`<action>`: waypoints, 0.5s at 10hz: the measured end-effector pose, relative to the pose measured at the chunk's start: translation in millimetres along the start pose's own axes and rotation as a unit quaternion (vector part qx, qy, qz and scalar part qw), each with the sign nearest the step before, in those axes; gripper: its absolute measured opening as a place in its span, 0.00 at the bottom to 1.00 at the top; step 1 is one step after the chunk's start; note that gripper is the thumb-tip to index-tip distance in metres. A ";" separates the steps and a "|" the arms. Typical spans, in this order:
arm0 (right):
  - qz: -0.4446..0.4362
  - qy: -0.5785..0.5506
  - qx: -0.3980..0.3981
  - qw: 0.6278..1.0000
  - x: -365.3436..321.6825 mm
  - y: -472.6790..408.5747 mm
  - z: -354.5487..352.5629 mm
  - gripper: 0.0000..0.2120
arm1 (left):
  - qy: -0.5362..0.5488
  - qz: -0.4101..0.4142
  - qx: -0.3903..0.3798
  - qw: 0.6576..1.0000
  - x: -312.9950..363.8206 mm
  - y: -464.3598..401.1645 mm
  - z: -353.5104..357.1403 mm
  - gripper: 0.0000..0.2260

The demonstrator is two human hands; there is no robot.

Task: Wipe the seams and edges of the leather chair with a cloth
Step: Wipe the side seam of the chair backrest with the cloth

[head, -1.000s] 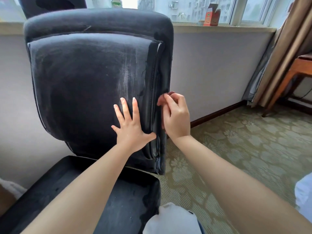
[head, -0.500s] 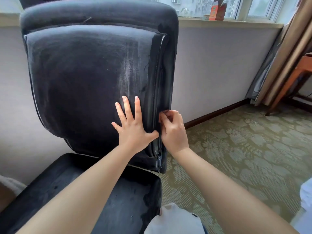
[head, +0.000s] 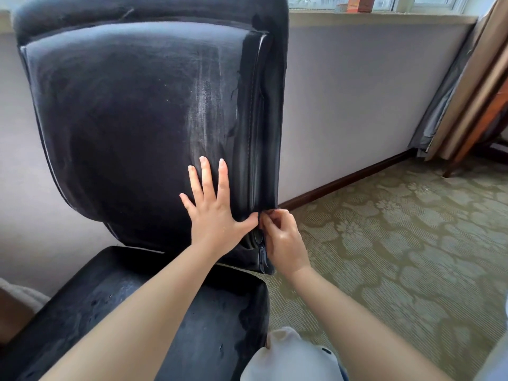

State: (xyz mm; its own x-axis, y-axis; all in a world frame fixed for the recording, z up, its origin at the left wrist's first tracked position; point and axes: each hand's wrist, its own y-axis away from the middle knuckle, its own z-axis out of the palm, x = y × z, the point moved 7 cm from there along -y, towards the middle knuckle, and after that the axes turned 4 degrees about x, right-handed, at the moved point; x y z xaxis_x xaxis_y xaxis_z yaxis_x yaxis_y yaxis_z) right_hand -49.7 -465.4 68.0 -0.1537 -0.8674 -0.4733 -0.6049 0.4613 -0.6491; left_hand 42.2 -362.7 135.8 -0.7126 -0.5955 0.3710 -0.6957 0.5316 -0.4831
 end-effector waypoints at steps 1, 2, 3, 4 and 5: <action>0.029 -0.013 -0.049 0.998 9.4 14.1 15.9 0.11 | 0.009 0.006 0.012 1.000 -1.4 0.6 1.4 0.50; 0.017 0.012 -0.072 0.997 15.4 21.1 26.4 0.14 | 0.021 0.008 0.028 0.999 -3.3 1.6 3.3 0.47; 0.020 -0.021 -0.071 0.997 13.3 23.8 25.8 0.12 | 0.023 0.010 0.033 0.999 -8.0 5.4 8.8 0.46; 0.014 0.016 -0.122 0.992 21.7 29.1 39.5 0.15 | 0.026 0.014 0.035 0.999 -10.7 6.5 10.4 0.46; 0.048 0.048 -0.158 0.985 28.8 26.5 43.3 0.16 | 0.019 0.018 0.026 0.999 -15.2 6.0 8.3 0.48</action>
State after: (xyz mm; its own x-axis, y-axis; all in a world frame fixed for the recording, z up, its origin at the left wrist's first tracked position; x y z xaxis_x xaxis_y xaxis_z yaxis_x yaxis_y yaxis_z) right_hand -36.3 -470.1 11.4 -0.2857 -0.8429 -0.4560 -0.7948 0.4743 -0.3787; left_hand 49.7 -355.4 120.7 -0.7408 -0.5531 0.3812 -0.6645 0.5204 -0.5364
